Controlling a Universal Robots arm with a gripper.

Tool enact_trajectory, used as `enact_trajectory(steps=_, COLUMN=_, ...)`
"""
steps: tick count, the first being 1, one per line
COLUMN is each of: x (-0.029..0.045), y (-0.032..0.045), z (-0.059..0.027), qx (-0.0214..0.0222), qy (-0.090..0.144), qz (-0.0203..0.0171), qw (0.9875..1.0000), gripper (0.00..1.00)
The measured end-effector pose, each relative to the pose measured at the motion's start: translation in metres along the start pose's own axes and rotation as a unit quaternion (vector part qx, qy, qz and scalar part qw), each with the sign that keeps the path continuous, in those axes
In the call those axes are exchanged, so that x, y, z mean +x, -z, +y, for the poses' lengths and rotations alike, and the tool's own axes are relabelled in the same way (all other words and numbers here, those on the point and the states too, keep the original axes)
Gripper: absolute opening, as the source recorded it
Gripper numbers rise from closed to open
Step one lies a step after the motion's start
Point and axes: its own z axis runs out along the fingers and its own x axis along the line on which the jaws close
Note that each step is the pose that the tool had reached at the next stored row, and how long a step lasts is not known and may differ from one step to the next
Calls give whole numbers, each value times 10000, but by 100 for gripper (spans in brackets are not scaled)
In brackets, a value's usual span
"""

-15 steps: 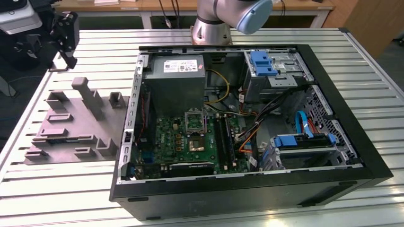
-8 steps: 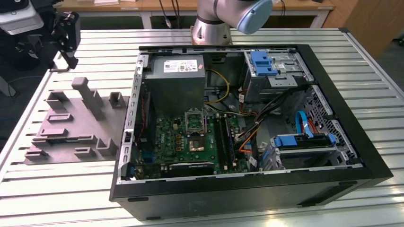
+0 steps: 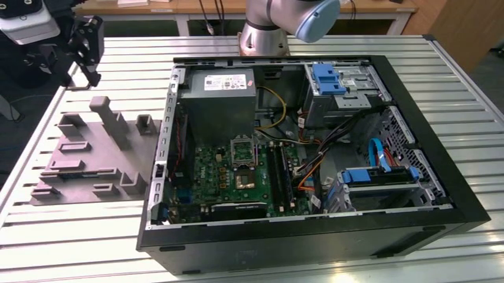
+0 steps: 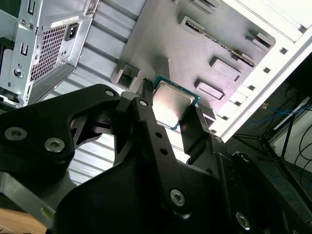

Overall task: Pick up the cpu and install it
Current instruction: 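Pick up the cpu and move it towards the insertion slot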

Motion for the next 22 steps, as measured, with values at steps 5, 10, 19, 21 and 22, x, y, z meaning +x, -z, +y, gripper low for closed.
enact_trajectory(steps=5, x=-26, y=-3, z=1, qx=0, qy=0, qz=0, qw=10000, gripper=47)
enact_trajectory(steps=10, x=-46, y=-6, z=1, qx=0, qy=0, qz=0, qw=10000, gripper=47)
enact_trajectory(steps=19, x=-92, y=-11, z=2, qx=0, qy=-1, qz=-1, qw=10000, gripper=47)
enact_trajectory(steps=21, x=-99, y=-12, z=2, qx=0, qy=0, qz=0, qw=10000, gripper=47)
enact_trajectory(steps=22, x=-103, y=-12, z=2, qx=0, qy=0, qz=0, qw=10000, gripper=47)
